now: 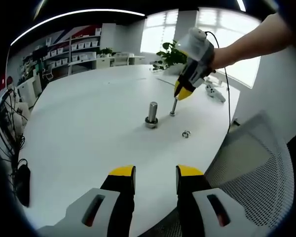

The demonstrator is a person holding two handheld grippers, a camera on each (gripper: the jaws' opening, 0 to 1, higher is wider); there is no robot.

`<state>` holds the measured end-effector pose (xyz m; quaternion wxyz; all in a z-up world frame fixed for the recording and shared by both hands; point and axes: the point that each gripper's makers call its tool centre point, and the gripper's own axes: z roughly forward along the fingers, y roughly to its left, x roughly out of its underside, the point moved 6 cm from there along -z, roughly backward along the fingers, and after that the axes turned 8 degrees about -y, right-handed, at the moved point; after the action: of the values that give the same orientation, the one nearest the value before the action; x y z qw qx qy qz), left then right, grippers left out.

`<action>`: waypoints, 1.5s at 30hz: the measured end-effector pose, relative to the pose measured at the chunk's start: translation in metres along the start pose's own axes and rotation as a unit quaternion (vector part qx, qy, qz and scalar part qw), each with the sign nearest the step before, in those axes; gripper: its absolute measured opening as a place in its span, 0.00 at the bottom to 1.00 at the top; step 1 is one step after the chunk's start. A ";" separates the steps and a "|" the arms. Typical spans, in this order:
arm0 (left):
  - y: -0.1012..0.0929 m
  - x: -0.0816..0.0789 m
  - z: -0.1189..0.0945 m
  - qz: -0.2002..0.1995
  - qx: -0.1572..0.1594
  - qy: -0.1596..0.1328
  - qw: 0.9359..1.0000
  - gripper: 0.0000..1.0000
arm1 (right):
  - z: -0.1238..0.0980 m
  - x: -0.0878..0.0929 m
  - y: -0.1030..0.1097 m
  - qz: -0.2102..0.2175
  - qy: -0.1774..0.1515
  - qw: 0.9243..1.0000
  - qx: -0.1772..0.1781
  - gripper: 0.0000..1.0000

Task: Place the washer onto the threaded stud by aligning its center hole with the stud, sliding it down to the base, and recovering from edge contact or off-axis alignment until the washer reaches the visible bottom stop.

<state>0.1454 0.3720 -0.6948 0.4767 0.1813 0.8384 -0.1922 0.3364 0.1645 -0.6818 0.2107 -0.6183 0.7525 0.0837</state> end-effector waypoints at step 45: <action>0.002 0.001 0.001 -0.010 -0.002 0.001 1.000 0.30 | 0.046 0.023 0.001 0.015 0.052 0.998 -0.032 0.15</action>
<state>0.1460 0.3733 -0.6963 0.4746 0.1725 0.8408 -0.1950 0.3416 0.1621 -0.7327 0.1500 -0.6168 0.7686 0.0791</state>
